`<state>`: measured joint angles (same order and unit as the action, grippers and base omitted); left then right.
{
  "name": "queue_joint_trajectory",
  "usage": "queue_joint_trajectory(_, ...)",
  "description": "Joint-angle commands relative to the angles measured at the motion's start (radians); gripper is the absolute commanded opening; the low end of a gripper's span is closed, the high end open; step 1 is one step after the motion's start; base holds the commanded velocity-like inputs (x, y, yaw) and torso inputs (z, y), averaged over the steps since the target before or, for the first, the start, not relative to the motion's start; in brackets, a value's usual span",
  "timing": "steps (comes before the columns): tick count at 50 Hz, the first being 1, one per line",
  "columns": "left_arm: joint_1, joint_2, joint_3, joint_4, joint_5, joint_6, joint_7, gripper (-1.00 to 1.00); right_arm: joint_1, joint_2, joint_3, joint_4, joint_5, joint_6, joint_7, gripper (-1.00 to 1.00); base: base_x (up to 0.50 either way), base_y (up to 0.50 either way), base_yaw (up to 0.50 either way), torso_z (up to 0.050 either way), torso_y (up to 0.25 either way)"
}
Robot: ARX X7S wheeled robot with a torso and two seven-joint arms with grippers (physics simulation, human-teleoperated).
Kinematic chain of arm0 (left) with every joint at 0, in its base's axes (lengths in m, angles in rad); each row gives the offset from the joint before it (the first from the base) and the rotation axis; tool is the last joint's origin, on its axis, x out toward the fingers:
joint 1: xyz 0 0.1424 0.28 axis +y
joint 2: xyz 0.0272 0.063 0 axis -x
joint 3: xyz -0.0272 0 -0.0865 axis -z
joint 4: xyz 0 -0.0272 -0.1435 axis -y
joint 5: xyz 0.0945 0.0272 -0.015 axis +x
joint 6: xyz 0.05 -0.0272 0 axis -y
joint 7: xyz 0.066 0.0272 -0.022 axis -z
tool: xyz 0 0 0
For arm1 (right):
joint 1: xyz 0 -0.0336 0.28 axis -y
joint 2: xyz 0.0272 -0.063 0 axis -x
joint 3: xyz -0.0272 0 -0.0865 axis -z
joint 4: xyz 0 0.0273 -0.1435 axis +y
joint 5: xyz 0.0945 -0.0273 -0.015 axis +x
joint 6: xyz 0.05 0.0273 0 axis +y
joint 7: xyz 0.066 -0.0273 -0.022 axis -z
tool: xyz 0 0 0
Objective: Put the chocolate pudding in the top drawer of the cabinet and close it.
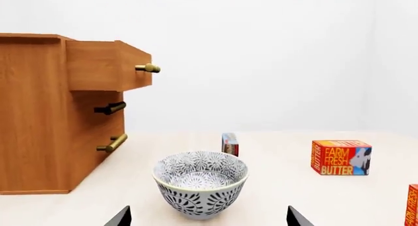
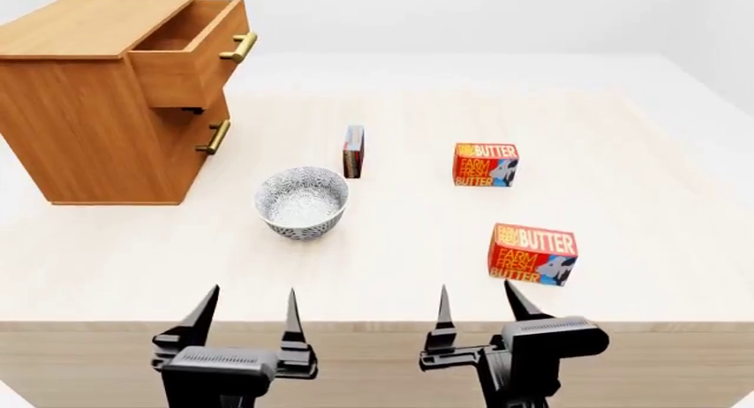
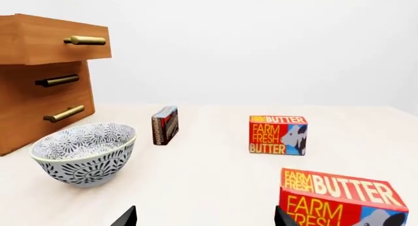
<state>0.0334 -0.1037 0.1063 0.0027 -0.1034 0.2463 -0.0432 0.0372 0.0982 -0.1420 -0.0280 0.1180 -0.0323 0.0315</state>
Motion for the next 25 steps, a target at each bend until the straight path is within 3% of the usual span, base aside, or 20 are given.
queue_joint_trajectory(1,0.009,-0.014,0.003,0.031,0.004,0.058,-0.026,1.0,-0.002,0.023,-0.034,-0.056,-0.053,0.001,0.039,1.0,0.0,0.0,0.0,0.05,0.0)
queue_joint_trajectory(13,0.011,-0.039,0.004,0.098,0.037,0.064,-0.054,1.0,-0.049,0.054,-0.023,-0.187,-0.055,0.032,0.071,1.0,0.0,0.0,0.0,0.048,0.0)
queue_joint_trajectory(18,0.016,-0.044,-0.001,0.118,0.037,0.072,-0.068,1.0,-0.061,0.065,-0.024,-0.207,-0.022,0.029,0.051,1.0,0.0,0.09,0.0,0.0,0.0)
queue_joint_trajectory(25,0.014,-0.049,0.006,0.113,0.037,0.071,-0.074,1.0,-0.082,0.077,-0.024,-0.236,-0.009,0.024,0.053,1.0,0.01,0.47,0.0,0.0,0.0)
